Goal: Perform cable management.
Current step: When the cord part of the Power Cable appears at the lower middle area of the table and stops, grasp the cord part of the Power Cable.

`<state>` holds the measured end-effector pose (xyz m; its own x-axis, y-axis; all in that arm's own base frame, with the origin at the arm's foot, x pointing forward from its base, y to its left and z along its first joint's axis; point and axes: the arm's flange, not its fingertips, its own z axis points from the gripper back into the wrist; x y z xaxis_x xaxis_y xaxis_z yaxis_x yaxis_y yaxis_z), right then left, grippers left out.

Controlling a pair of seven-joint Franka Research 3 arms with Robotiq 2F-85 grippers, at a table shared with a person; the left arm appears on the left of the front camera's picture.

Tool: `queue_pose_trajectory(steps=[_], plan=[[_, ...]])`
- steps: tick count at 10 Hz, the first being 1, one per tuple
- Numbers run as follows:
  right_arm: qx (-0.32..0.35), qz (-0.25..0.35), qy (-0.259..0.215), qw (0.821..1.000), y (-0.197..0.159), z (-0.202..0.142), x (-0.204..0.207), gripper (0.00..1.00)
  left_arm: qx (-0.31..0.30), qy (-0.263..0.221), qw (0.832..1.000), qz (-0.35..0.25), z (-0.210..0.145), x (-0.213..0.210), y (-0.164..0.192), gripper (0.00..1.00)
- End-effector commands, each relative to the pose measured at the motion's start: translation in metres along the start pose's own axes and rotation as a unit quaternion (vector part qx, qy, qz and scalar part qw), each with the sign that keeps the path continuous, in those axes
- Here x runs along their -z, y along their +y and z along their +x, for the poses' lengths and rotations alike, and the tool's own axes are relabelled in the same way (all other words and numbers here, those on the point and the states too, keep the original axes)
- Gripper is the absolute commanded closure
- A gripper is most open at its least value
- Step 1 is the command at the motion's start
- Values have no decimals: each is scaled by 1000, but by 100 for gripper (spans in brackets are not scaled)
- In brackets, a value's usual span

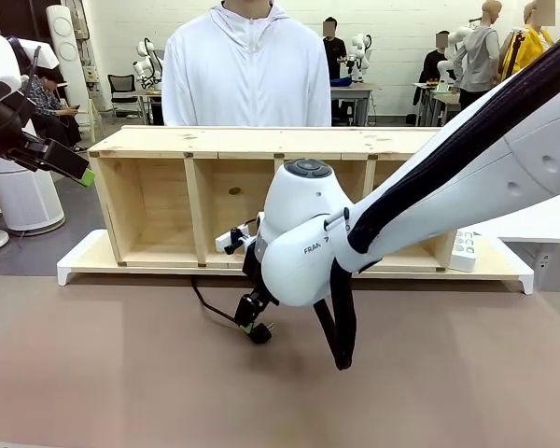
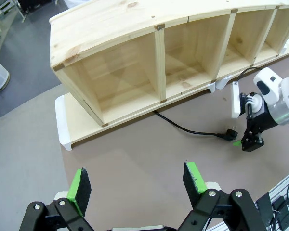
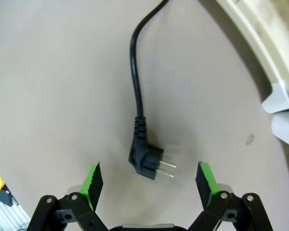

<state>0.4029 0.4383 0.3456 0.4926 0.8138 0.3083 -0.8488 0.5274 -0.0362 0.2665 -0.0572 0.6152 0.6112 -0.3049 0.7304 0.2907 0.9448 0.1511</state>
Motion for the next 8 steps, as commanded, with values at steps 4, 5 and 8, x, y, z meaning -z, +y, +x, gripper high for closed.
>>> queue_pose_trajectory(steps=[4,5,8], plan=[[-35,-13,14,999,13,22,24,0,-2,0,1000,0,0,0,1,0],[-36,-16,18,999,13,26,28,0,-2,0,1000,0,0,0,1,0],[-18,-26,43,999,11,30,36,0,-2,0,1000,0,0,0,1,0]])
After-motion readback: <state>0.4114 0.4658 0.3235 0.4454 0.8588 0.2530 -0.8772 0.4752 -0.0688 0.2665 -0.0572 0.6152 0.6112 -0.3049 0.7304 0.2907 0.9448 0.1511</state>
